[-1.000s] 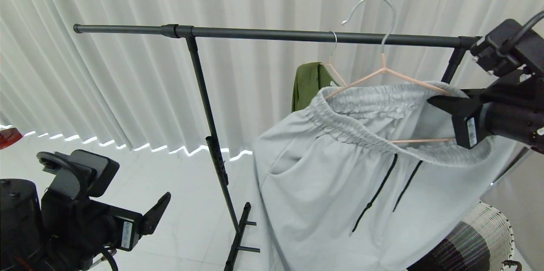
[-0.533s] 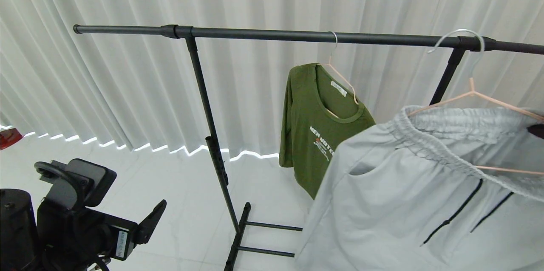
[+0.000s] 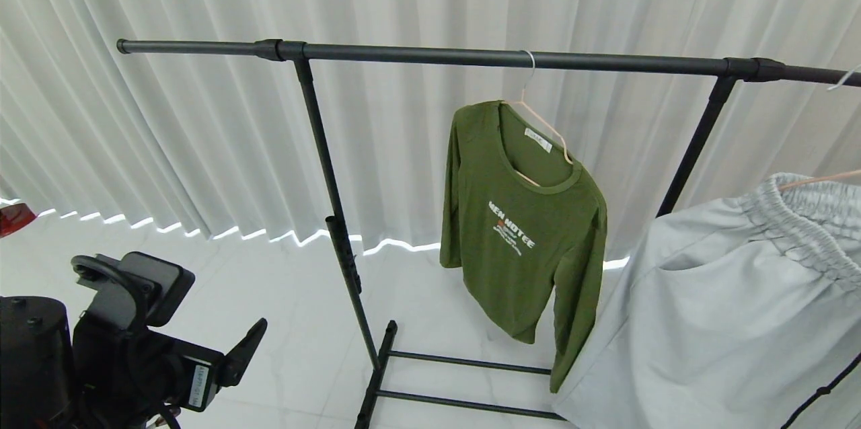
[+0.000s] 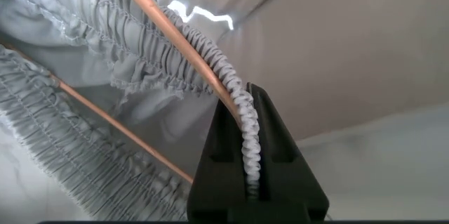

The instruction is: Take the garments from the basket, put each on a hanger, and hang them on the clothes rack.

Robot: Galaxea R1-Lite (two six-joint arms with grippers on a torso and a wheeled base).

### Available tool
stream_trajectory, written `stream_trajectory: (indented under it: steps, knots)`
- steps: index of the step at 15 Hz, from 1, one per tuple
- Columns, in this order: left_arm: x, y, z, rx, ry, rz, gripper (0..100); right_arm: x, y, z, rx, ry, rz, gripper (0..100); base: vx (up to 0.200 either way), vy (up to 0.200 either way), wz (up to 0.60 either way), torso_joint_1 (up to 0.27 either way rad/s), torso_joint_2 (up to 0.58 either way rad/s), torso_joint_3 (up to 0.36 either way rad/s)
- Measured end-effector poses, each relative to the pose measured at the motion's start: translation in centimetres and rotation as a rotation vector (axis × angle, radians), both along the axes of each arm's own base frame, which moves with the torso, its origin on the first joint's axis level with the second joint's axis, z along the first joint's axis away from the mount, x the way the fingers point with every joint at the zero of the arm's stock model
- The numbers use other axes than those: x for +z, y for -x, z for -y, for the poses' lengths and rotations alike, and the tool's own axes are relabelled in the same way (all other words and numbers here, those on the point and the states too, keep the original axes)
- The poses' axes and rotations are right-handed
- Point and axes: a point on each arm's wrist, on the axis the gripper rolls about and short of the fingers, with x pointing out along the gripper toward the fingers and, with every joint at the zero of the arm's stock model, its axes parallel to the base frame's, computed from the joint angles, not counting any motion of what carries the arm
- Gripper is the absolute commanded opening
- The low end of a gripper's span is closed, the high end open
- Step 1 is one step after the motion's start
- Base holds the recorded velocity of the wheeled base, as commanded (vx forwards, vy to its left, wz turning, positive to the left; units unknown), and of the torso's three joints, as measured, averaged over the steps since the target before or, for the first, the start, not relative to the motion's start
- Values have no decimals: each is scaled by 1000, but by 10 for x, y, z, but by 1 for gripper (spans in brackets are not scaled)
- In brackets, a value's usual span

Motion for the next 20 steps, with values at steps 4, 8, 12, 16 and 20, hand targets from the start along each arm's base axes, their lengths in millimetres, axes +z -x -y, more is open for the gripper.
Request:
stream_trajectory:
  steps: [4, 8, 12, 16, 20]
  knots:
    - [0, -1, 0, -1, -4, -3, 100, 2, 5, 7, -108, -40, 35, 0, 0, 0, 0, 0, 0, 0]
    - [5, -3, 2, -2, 6, 14, 100, 3, -3, 2, -53, -119, 78, 0, 0, 0, 0, 0, 0, 0]
    - [8, -5, 4, -8, 12, 27, 100, 5, -28, -4, 18, -154, 107, 0, 200, 0, 0, -5, 0, 2]
    - [8, -5, 5, -14, 10, 25, 100, -2, -49, -5, 33, -156, 53, 0, 200, 0, 0, 10, 5, 1]
    - [8, -4, 6, -27, 9, 23, 100, -8, -69, -8, 49, -159, 28, 0, 50, 0, 0, 2, 1, -1]
